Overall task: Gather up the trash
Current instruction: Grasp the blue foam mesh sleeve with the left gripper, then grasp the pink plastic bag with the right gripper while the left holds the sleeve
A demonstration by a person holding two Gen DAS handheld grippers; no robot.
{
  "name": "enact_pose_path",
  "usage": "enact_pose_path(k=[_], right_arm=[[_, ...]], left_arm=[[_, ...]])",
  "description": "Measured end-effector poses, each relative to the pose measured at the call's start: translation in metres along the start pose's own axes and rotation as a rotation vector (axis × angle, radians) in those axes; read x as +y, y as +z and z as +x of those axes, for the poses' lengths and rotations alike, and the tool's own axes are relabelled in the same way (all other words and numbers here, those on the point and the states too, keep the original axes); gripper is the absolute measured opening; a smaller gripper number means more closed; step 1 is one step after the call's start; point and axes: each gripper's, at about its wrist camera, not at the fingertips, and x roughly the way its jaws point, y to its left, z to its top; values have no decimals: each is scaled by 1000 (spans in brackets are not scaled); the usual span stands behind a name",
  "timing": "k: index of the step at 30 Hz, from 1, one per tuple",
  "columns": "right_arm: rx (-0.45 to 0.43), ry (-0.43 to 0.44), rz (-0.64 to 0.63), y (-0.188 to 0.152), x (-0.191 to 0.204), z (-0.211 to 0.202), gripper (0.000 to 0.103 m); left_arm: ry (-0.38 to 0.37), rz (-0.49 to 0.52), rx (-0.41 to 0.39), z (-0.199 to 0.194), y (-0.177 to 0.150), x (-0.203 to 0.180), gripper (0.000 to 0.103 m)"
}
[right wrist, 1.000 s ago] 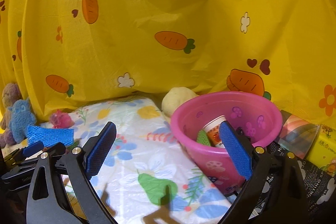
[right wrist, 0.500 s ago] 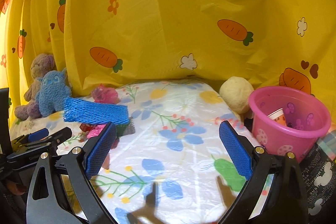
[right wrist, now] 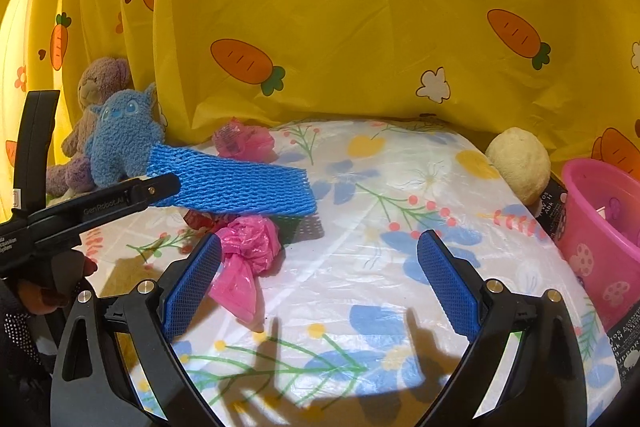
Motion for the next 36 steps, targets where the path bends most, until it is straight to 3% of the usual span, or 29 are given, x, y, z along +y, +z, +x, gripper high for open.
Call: enact_pose_path(k=[7,9,16,20,23,28,31,33,36], right_arm=[[64,43,-9,2,13,25,93],[81,49,-13,2,18,31,92],[137,64,-31,-2,31,49,90],[184,74,-45,-4,40,62,77],[206,75,-51,-6,43,69,74],[252,81,-39,-9,45,80,64],[279,90,-36,-10,45,85,51],[302,98,-35,-11,44,88,34],[300,113,-32,-12,42,87,24]], left_arm=[[-77,-40,41,16,-2,5,17],[-101,-60,34,14,-2,8,10],[-151,-129,-64,-14,1,21,8],[-130,-149,-112,-26,1,30,8],[-86,-123,-137,-31,1,29,8],[-86,-108,-138,-32,1,27,8],[-92,-110,-138,-32,1,28,8],[-92,-105,-137,-32,0,27,8],[-93,-94,-137,-32,-1,24,8]])
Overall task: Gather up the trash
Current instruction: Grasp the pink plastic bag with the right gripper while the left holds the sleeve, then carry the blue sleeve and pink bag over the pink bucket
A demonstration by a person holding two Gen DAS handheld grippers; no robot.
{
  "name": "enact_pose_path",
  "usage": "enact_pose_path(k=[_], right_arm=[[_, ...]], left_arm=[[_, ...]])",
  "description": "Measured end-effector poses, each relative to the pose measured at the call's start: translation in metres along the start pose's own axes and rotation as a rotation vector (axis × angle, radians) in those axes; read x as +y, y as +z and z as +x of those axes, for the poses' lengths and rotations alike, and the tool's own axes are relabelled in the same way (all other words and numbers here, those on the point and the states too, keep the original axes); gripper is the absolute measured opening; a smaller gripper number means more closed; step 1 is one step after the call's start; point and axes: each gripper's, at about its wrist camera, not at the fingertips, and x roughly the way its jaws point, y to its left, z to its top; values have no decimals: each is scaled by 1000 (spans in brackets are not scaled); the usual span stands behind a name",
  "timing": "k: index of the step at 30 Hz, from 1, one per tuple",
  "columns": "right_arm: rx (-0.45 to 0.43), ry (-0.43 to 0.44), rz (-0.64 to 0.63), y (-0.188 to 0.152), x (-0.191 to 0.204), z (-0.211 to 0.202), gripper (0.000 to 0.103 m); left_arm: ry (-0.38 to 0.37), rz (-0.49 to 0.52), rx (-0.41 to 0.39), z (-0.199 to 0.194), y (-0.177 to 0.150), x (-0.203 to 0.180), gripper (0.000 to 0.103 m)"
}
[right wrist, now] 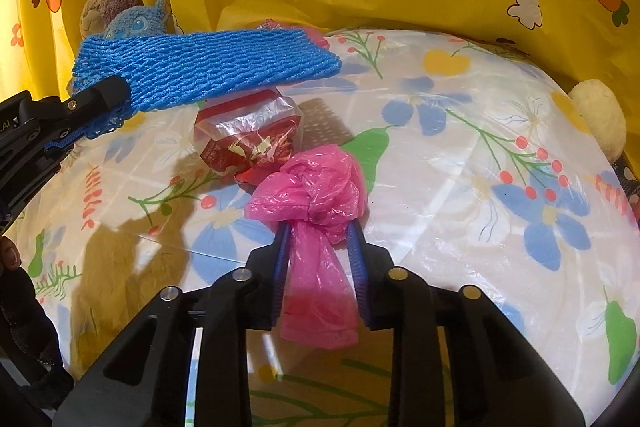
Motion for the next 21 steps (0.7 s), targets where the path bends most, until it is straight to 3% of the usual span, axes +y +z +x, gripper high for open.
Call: enact_pose_path(k=[5,21], right_arm=[[-41,-17,-15,-2,-2,-11,18],[-198,-36,64,-15,-41,-79,18]], left_arm=[[-9,14,-8,-1,-1,-3,8],[-62,105,-10,-10,-7,-38,8]])
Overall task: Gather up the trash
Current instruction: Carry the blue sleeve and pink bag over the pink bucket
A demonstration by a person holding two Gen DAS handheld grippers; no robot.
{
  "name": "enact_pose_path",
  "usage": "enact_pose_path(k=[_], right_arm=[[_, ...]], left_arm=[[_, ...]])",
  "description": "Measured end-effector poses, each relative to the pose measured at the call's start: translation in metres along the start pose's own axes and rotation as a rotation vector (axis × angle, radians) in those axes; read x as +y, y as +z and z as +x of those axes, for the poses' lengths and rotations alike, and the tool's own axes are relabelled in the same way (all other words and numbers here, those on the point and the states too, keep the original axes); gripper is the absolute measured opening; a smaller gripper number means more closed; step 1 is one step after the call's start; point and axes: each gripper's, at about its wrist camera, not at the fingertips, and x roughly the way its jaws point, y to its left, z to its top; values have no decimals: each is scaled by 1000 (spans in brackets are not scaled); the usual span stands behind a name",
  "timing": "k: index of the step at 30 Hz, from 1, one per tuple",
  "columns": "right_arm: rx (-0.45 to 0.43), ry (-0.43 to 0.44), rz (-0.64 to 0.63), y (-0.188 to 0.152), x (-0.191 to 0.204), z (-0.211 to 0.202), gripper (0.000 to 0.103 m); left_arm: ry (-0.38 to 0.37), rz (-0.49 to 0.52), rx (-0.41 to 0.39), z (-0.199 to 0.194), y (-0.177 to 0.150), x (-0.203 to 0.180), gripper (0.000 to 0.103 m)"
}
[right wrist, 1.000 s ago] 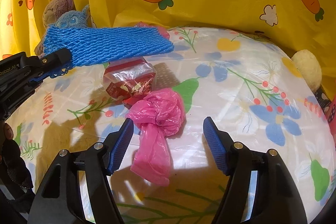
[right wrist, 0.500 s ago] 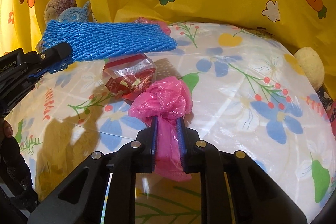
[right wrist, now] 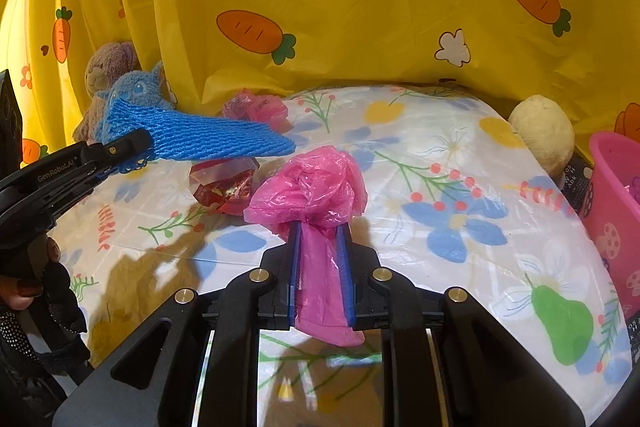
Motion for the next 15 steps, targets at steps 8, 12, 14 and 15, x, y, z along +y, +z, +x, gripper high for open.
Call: enact_pose_path(k=[8,12,14,15], right_arm=[[-49,-17,22,-2,-18,-32,18],[-74,-30,39,-4,-31,-48,18],[-84,-35,49,-5,-37,-55,18],[-90,-39,56,-5,-42,-58,18]], left_arm=[[-43,65,5,-12,-8,-44,8],[-76,98,6,-18,-11,-68,8],[-92,114,8,-19,-13,-81,8],[-98,122,11,-19,-14,-86,8]])
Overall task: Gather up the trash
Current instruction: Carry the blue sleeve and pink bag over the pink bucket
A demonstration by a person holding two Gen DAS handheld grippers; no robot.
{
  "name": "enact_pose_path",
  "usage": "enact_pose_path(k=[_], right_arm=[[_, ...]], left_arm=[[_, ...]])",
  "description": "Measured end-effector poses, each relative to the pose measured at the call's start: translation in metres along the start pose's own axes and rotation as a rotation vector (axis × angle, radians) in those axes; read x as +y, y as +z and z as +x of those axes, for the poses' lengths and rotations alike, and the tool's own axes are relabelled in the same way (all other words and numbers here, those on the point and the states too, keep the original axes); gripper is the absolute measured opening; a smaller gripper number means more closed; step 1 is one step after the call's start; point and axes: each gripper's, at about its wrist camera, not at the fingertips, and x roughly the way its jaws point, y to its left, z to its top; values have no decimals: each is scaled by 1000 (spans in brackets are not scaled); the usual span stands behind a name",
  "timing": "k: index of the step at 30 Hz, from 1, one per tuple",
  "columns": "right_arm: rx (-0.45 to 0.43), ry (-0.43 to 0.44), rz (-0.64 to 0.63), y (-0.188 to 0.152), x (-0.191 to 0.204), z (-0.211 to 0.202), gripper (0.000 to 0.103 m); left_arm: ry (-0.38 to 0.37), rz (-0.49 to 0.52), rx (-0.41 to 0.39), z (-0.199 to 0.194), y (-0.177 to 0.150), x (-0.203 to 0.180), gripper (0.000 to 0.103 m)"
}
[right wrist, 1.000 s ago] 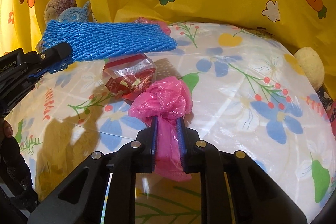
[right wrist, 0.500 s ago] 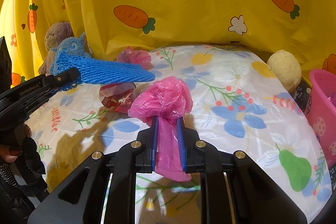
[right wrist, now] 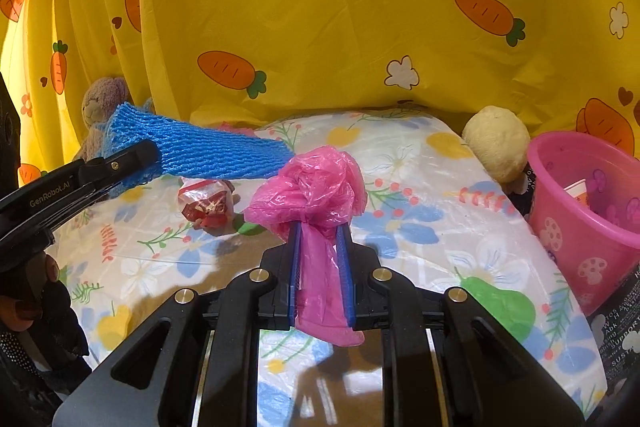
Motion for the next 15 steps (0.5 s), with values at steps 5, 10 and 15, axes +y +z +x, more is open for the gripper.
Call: enact_pose_path(k=[5,10,15], right_arm=[[-23,-15,21,-2,-16,-15,18],[-43,-34,44,-3,-34,-28,18],[-66,-61,76,-2,-54,-39,18]], left_arm=[[-35,20,13,4,-4,-25,8],[-64,43,26,9,-7,-48,8],[-97,80,37,16,-8,-75,8]])
